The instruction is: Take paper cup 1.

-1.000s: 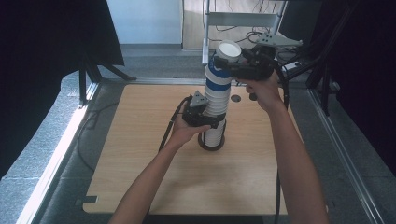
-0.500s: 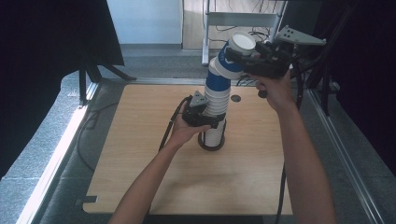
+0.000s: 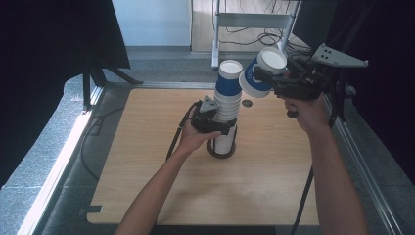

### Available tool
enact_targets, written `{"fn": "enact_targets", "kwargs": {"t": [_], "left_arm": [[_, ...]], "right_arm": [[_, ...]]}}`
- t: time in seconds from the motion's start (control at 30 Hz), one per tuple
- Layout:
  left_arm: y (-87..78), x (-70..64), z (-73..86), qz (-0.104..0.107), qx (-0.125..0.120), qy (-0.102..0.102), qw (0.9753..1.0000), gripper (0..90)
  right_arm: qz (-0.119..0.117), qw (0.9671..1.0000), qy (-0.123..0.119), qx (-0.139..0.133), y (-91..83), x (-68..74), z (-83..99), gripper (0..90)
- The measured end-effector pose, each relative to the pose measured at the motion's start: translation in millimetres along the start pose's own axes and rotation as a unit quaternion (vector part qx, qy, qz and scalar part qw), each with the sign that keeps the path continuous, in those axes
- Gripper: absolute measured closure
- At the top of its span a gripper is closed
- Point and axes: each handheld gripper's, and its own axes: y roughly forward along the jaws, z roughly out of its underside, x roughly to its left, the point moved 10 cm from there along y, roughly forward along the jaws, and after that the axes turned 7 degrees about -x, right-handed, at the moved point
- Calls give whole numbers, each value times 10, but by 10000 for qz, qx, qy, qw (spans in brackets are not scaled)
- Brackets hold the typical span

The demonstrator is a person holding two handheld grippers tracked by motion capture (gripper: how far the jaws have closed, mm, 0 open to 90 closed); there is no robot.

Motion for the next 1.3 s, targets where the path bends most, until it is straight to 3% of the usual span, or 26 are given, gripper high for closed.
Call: {"fn": "enact_targets", "kwargs": {"t": [0.27, 0.43, 0.73, 1.07, 1.23, 1.3], "left_arm": [[3, -10, -3, -12, -5, -44, 10000, 131], [-2, -12, -6, -45, 8, -66, 10000, 125], [-33, -25, 8, -40, 64, -99, 9999, 57], [-257, -4, 99, -81, 140, -20, 9999, 70], [-455, -56, 202, -147, 100, 170, 9997, 79], [-581, -115, 285, -140, 45, 268, 9995, 88]], "right_arm": [[-72, 10000, 21, 23, -145, 49, 172, 278], [-125, 9999, 32, 71, -220, 117, 370, 278], [-184, 9995, 111, 212, -281, 209, 667, 278], [-235, 9989, 198, 360, -348, 291, 1064, 277], [-216, 9984, 297, 438, -399, 322, 1301, 277], [-198, 9978, 248, 583, -421, 371, 1481, 277]]}}
